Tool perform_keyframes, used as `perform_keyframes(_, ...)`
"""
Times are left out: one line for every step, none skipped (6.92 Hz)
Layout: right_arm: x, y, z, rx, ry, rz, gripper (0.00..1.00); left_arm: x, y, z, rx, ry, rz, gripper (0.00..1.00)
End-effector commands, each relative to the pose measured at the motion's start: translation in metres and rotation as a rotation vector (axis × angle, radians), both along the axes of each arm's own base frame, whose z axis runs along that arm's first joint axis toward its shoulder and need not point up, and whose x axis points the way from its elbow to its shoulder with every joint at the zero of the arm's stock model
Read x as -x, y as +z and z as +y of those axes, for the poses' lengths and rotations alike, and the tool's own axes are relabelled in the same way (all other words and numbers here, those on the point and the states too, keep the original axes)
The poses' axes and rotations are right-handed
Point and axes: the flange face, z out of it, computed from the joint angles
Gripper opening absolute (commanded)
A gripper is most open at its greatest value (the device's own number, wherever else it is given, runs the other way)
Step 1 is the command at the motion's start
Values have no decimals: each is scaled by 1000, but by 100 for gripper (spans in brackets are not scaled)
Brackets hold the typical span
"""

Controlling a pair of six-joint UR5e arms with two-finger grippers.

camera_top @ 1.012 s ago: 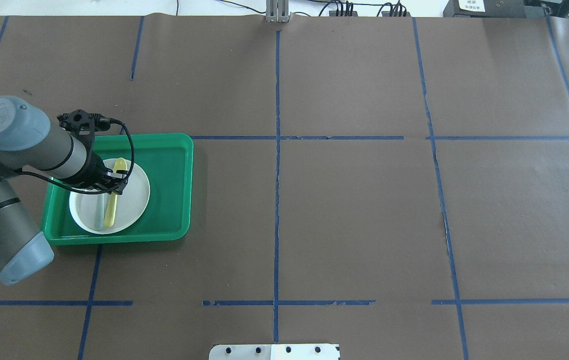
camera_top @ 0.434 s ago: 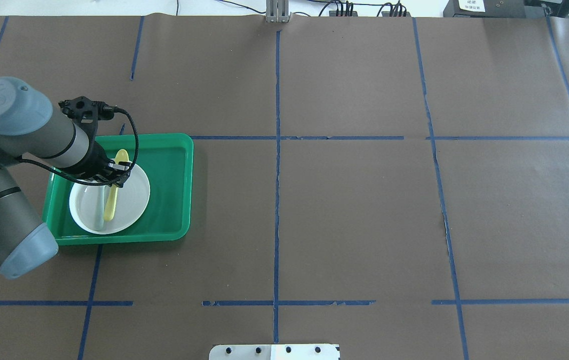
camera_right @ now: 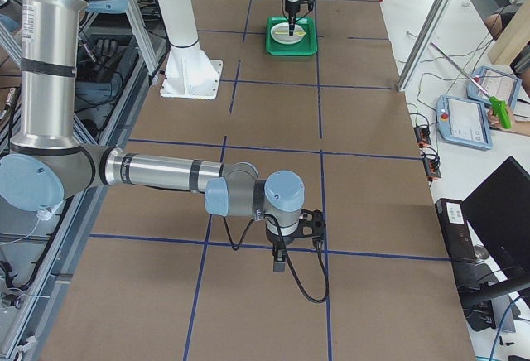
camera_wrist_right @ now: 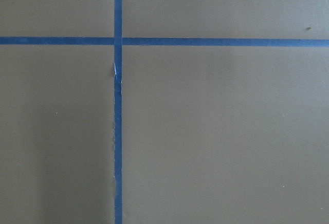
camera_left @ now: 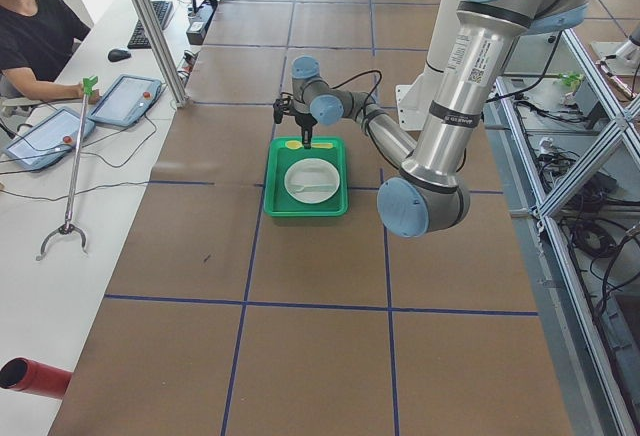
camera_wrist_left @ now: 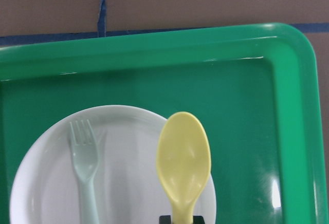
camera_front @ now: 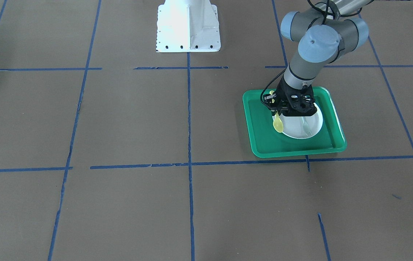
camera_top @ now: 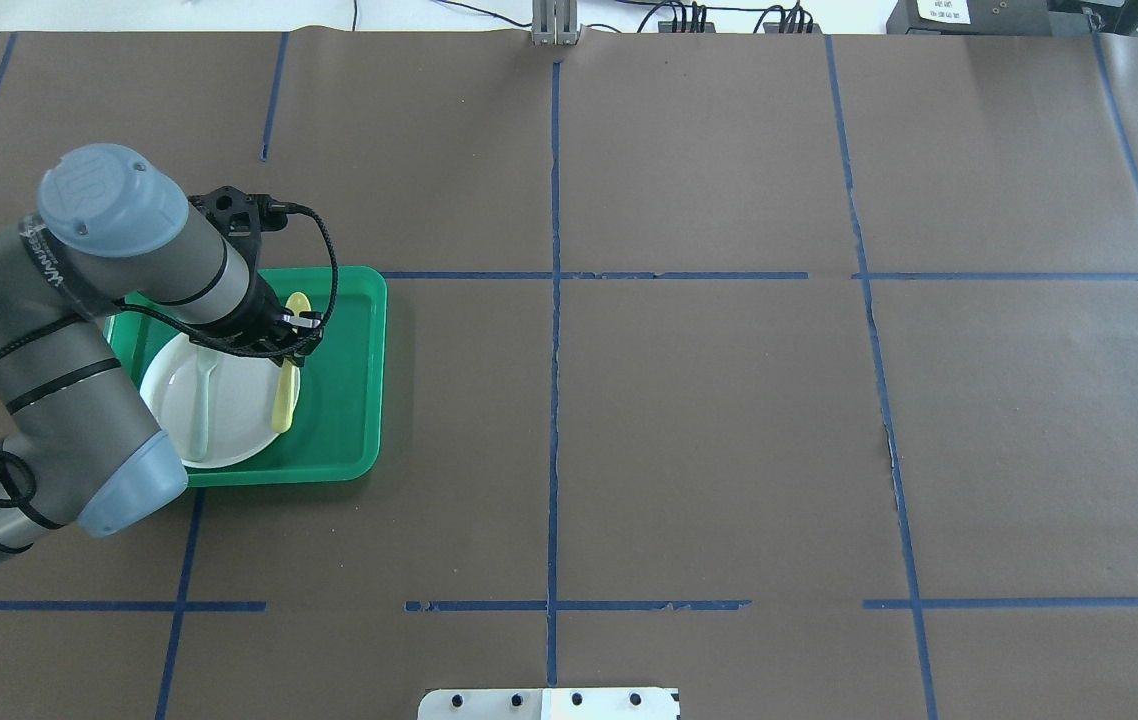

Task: Place spoon
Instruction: 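Lift the spoon and carry it off the plate onto the tray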

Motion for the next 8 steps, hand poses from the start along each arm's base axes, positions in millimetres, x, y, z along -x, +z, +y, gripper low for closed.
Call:
perform_keyframes(0,0,0,-2,-1,0,100,-22,14,-5,11,0,5,0)
perform_keyframes(0,0,0,0,0,0,100,-33,22,-5,5,9,11,0)
perform_keyframes(0,0,0,-1,-1,0,100,-39,25,-5,23,1,8,0)
perform_keyframes(0,0,0,0,0,0,100,-42,25,-3,25,5,7,0)
perform_keyframes(0,0,0,-1,0,0,100,-44,24,-1,25,8,8,0)
perform_keyframes(0,0,0,0,0,0,100,-44,24,-1,23,10,9,16)
perform_keyframes(0,0,0,0,0,0,100,-45,24,-1,24,12,8,45)
perform_keyframes(0,0,0,0,0,0,100,-44,23,-1,20,14,11,63)
